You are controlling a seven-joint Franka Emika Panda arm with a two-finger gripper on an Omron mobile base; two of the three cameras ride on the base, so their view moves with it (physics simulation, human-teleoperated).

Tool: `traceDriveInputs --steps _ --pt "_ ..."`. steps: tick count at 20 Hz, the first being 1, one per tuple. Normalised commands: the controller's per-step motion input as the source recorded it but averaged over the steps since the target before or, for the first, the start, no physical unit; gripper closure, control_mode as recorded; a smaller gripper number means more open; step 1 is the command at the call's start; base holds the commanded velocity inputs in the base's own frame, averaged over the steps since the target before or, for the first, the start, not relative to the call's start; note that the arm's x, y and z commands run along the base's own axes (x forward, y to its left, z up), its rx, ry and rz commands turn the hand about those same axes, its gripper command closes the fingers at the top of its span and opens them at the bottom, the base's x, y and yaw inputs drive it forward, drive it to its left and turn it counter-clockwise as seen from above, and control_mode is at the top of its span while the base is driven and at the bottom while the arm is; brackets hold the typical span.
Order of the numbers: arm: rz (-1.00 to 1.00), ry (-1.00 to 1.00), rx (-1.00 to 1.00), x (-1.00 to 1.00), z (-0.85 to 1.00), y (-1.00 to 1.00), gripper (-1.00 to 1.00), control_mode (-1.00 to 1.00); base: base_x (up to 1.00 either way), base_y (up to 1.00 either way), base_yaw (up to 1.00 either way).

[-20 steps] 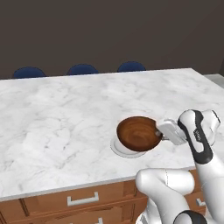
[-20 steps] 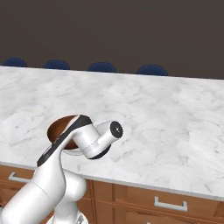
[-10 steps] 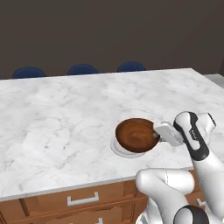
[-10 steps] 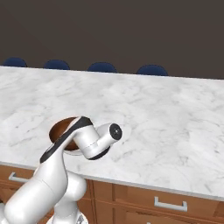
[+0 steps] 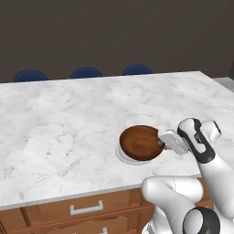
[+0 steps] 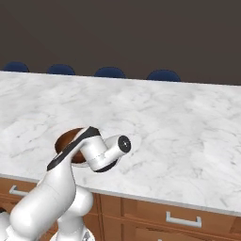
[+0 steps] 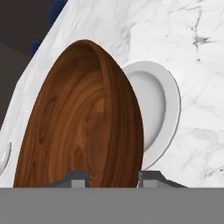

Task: Move the bowls from the cabinet to the plates on the dining table.

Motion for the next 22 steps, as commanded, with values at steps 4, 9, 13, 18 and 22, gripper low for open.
traceDriveInputs --steps 4,9,13,18,22 --pt "0.0 0.0 0.0 0.15 -0.1 0.0 1.0 -1.0 0.0 0.0 0.0" --pt "0.0 0.0 0.0 0.17 -0.08 0.0 1.0 -1.0 0.0 0.0 0.0" --pt "0.0 0.0 0.0 0.16 -0.07 0.0 1.0 -1.0 0.0 0.0 0.0" --pt "0.0 0.0 0.0 0.11 -0.1 0.0 1.0 -1.0 0.0 0.0 0.0" --pt "0.0 0.0 0.0 0.08 -0.1 0.0 1.0 -1.0 0.0 0.0 0.0"
